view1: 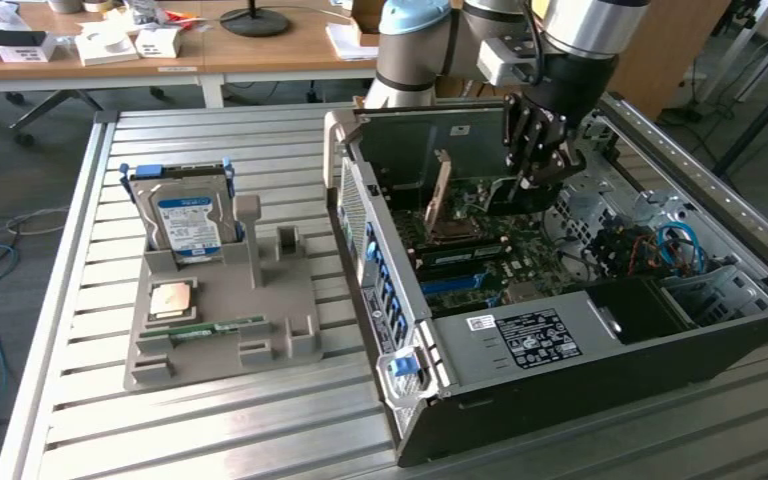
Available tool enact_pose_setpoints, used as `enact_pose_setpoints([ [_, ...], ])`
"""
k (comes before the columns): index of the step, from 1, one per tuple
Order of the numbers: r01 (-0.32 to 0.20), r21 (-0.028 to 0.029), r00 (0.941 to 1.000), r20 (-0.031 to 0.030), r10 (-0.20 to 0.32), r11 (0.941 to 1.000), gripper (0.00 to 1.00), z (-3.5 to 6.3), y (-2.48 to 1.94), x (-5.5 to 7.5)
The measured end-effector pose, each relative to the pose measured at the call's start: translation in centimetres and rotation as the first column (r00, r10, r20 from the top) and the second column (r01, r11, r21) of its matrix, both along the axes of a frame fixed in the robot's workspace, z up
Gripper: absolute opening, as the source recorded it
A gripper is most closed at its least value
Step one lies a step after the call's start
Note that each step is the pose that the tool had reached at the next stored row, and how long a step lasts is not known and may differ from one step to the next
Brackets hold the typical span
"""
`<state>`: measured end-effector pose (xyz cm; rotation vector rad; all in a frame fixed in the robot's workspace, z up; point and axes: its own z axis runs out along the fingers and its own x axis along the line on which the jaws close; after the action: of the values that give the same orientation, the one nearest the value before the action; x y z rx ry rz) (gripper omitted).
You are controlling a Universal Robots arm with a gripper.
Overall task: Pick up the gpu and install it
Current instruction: 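Insert the gpu into the slot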
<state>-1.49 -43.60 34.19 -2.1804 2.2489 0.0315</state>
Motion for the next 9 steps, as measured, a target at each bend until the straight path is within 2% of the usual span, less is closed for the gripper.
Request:
enact_pose_setpoints([
  [2,0.000,0.0002,1.0000,0.0001,0.000,1.0000,0.26,-0.01,-0.05,-0.01],
  [9,0.000,0.0002,1.0000,0.0001,0.000,1.0000,0.26,-0.01,-0.93,-0.01],
])
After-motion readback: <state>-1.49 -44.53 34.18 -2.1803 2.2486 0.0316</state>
